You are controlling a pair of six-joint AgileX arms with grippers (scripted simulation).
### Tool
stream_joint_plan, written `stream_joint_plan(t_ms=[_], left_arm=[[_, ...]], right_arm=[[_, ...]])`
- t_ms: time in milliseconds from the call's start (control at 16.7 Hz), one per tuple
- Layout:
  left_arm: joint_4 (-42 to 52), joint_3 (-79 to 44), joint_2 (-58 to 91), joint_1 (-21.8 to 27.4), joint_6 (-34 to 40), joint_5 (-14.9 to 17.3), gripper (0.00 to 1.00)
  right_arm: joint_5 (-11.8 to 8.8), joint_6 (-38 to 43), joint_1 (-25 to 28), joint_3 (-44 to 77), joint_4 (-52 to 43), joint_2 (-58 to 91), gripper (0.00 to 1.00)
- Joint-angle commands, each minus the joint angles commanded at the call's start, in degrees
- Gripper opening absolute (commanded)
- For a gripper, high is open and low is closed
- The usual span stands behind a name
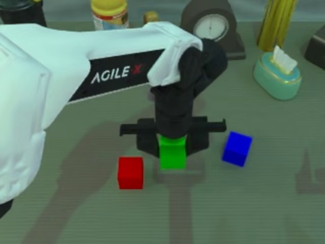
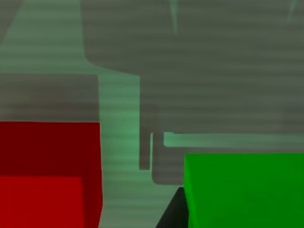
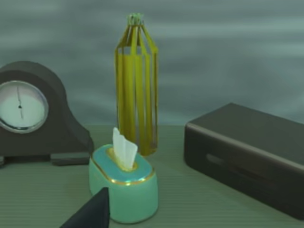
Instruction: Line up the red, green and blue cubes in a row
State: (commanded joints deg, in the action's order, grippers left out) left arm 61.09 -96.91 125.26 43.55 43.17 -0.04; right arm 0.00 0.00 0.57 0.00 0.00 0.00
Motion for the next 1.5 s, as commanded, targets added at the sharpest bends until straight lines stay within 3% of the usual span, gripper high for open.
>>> stream_joint_plan(t_ms=[420, 1200, 1500], left_arm=[[-5.7, 4.4, 1.4, 0.2, 0.0, 0.0, 0.0], [-5.7, 4.4, 1.4, 0.2, 0.0, 0.0, 0.98], [-5.7, 4.4, 1.4, 0.2, 0.0, 0.0, 1.0]], right_arm=[[0.0, 0.0, 0.0, 0.0, 0.0, 0.0, 1.0], [0.0, 0.0, 0.0, 0.0, 0.0, 0.0, 1.0], [0.0, 0.0, 0.0, 0.0, 0.0, 0.0, 1.0]])
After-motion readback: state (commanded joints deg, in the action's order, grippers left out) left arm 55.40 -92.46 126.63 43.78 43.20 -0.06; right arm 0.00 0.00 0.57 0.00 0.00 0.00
